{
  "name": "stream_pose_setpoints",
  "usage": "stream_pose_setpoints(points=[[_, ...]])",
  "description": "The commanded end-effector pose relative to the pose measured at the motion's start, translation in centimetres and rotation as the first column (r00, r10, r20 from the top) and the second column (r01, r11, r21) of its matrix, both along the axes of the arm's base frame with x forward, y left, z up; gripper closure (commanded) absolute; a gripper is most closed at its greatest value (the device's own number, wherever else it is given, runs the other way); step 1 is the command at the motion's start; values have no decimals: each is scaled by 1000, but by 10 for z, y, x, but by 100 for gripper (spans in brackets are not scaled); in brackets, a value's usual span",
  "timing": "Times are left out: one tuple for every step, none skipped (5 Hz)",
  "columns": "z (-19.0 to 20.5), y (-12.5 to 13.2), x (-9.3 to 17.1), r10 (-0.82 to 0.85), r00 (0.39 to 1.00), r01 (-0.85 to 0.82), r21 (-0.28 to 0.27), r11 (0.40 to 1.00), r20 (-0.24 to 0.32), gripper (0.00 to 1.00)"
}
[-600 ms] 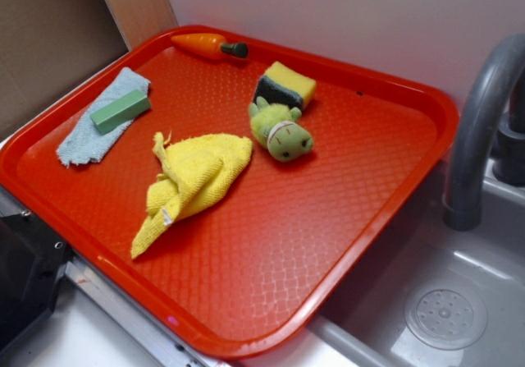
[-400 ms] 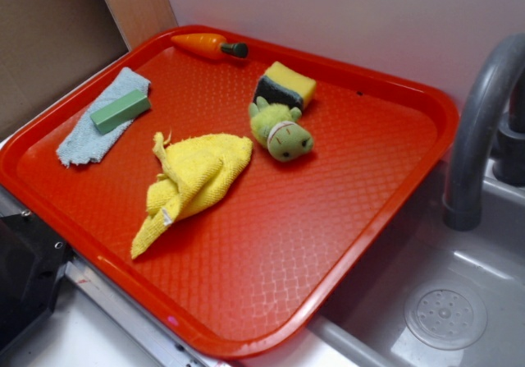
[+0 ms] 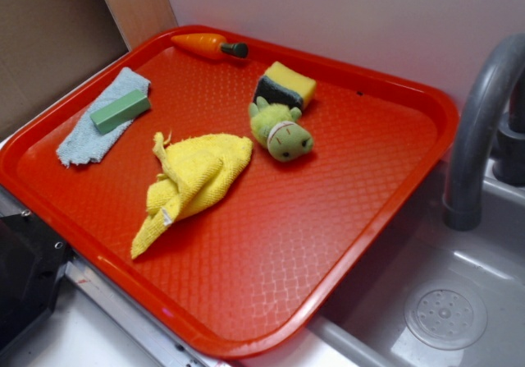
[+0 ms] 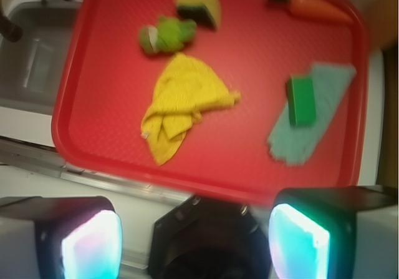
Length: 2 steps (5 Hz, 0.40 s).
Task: Grab the green block.
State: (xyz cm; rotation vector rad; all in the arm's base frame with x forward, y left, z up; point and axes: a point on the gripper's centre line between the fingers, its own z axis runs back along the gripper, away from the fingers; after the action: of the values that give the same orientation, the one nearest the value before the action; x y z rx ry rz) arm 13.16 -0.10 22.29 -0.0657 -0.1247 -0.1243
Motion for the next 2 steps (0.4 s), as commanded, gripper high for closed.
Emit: stream_pose_setpoints(points=[[-27,54,35,-24,999,24,-24,999,25,0],[-56,94,50,41,999,-41,5,999,-27,0]])
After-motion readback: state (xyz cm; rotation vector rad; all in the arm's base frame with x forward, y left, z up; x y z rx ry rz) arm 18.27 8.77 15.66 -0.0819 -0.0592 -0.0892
